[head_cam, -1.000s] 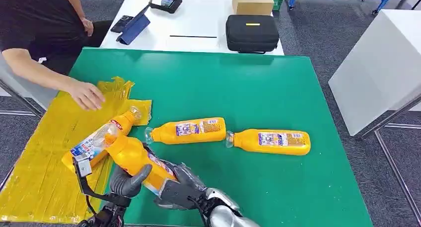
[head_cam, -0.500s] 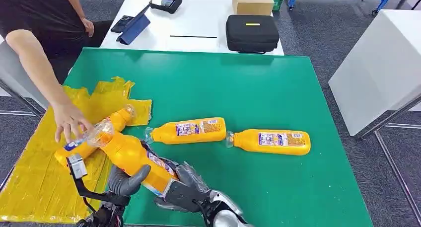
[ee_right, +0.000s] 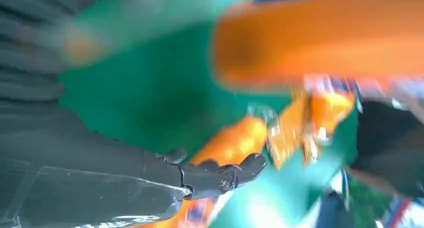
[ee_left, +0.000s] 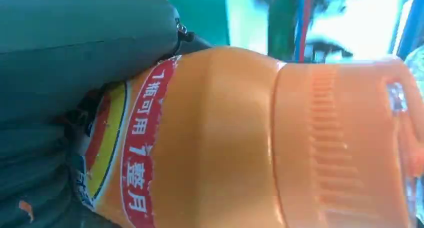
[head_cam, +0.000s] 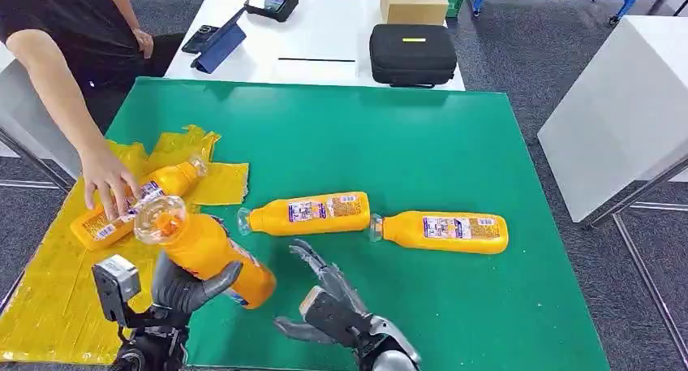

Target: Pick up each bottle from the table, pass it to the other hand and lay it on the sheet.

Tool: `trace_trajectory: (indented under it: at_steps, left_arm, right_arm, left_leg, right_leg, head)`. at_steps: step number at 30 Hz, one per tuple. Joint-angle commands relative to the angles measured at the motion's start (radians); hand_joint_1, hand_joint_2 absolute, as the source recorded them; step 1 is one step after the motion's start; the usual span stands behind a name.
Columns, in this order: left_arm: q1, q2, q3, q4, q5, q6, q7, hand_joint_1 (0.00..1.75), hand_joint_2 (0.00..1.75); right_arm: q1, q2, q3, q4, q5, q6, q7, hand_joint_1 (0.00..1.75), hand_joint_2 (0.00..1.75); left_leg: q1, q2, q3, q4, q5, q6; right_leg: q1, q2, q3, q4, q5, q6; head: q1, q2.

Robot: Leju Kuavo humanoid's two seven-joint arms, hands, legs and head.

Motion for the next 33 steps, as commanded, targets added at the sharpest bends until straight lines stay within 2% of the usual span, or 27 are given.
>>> trace_trajectory:
  at_steps: [1, 2, 5, 10, 12, 16, 17, 18, 19, 20, 26, 29, 33]
  left_arm:
    - [-0.1, 0.078, 0.098, 0.029, -0.637, 0.397, -0.018, 1.75, 1.75]
    - [-0.103, 0.081, 0.097, 0.042, -0.747, 0.493, -0.018, 1.75, 1.75]
    - [-0.111, 0.105, 0.073, 0.115, -0.868, 0.619, 0.006, 1.75, 1.75]
    - [-0.14, 0.149, 0.053, 0.267, -1.02, 0.729, 0.071, 1.75, 1.75]
    - [-0.142, 0.139, 0.097, 0.287, -1.188, 0.729, 0.104, 1.75, 1.75]
    - [-0.146, 0.121, 0.128, 0.346, -1.275, 0.729, 0.117, 1.75, 1.75]
    - [-0.148, 0.129, 0.119, 0.36, -1.271, 0.729, 0.128, 1.75, 1.75]
    - [-0.16, 0.13, 0.113, 0.398, -1.279, 0.729, 0.141, 1.75, 1.75]
    - [-0.185, 0.136, 0.103, 0.454, -1.288, 0.729, 0.155, 1.75, 1.75]
    - [-0.229, 0.14, 0.091, 0.523, -1.31, 0.729, 0.189, 1.75, 1.75]
    - [-0.251, 0.144, 0.082, 0.551, -1.309, 0.729, 0.194, 1.75, 1.75]
    - [-0.345, 0.152, 0.055, 0.691, -1.315, 0.695, 0.269, 1.75, 1.75]
    - [-0.468, 0.149, 0.08, 0.889, -1.233, 0.725, 0.295, 1.75, 1.75]
  right_arm:
    - [0.056, -0.084, -0.266, -0.213, -0.024, 0.04, -0.011, 0.0, 0.0]
    - [0.066, -0.087, -0.283, -0.216, -0.036, 0.04, -0.016, 0.0, 0.0]
    - [0.079, -0.107, -0.28, -0.203, -0.053, 0.042, -0.032, 0.0, 0.0]
    - [0.074, -0.111, -0.243, -0.181, -0.058, 0.036, -0.035, 0.0, 0.0]
    - [0.054, -0.109, -0.219, -0.159, -0.05, 0.043, -0.027, 0.0, 0.0]
    - [0.046, -0.111, -0.197, -0.14, -0.05, 0.045, -0.027, 0.0, 0.0]
    - [0.048, -0.113, -0.194, -0.141, -0.05, 0.045, -0.027, 0.0, 0.0]
    - [0.053, -0.117, -0.189, -0.145, -0.048, 0.049, -0.029, 0.0, 0.0]
    - [0.056, -0.121, -0.183, -0.151, -0.046, 0.05, -0.031, 0.0, 0.0]
    - [0.051, -0.124, -0.177, -0.158, -0.041, 0.055, -0.032, 0.0, 0.0]
    - [0.045, -0.124, -0.177, -0.161, -0.039, 0.058, -0.029, 0.0, 0.0]
    - [0.06, -0.124, -0.179, -0.194, -0.035, 0.069, -0.025, 0.0, 0.0]
    - [0.075, -0.099, -0.183, -0.211, -0.017, 0.085, -0.01, 0.0, 0.0]
  left_leg:
    - [-0.001, -0.005, 0.002, 0.0, 0.0, -0.001]
    - [0.0, -0.003, 0.001, 0.0, 0.0, 0.0]
    - [-0.002, -0.006, 0.005, -0.001, -0.001, -0.001]
    - [-0.001, -0.002, 0.005, -0.003, 0.0, -0.001]
    - [-0.001, -0.002, 0.005, -0.003, 0.0, -0.001]
    - [-0.002, -0.002, 0.01, -0.003, -0.002, -0.002]
    - [-0.001, -0.001, 0.005, -0.002, -0.001, -0.001]
    - [-0.002, -0.002, 0.01, -0.003, -0.003, -0.001]
    - [-0.001, 0.0, 0.005, -0.002, -0.001, -0.001]
    - [-0.001, -0.002, 0.006, -0.003, -0.001, -0.001]
    - [-0.001, -0.001, 0.004, -0.001, 0.0, -0.001]
    - [-0.001, -0.003, 0.005, -0.002, -0.001, -0.001]
    - [-0.001, -0.007, 0.004, -0.001, 0.0, -0.001]
  right_leg:
    - [-0.001, -0.003, 0.002, 0.001, -0.002, -0.001]
    - [0.0, -0.002, 0.001, 0.0, -0.001, 0.0]
    - [-0.002, -0.004, 0.005, 0.001, -0.003, -0.001]
    - [-0.001, -0.001, 0.005, -0.001, -0.001, -0.001]
    - [-0.001, -0.001, 0.005, -0.001, -0.001, -0.001]
    - [-0.003, 0.001, 0.008, 0.001, -0.003, -0.002]
    - [-0.001, 0.001, 0.005, -0.001, -0.001, -0.001]
    - [-0.002, 0.001, 0.009, 0.001, -0.004, -0.002]
    - [-0.001, 0.001, 0.004, -0.001, -0.001, -0.001]
    - [-0.002, 0.0, 0.006, -0.001, -0.001, -0.001]
    - [-0.001, 0.0, 0.004, 0.0, -0.001, -0.001]
    - [-0.001, -0.001, 0.006, 0.0, -0.002, -0.001]
    - [-0.001, -0.005, 0.005, 0.001, -0.002, -0.001]
  head:
    - [0.0, 0.0]
    - [0.0, 0.0]
    - [0.0, 0.0]
    - [0.0, 0.0]
    - [0.0, 0.0]
    - [0.0, 0.0]
    - [0.0, 0.0]
    - [0.0, 0.0]
    - [0.0, 0.0]
    - [0.0, 0.0]
    - [0.0, 0.0]
    - [0.0, 0.0]
    - [0.0, 0.0]
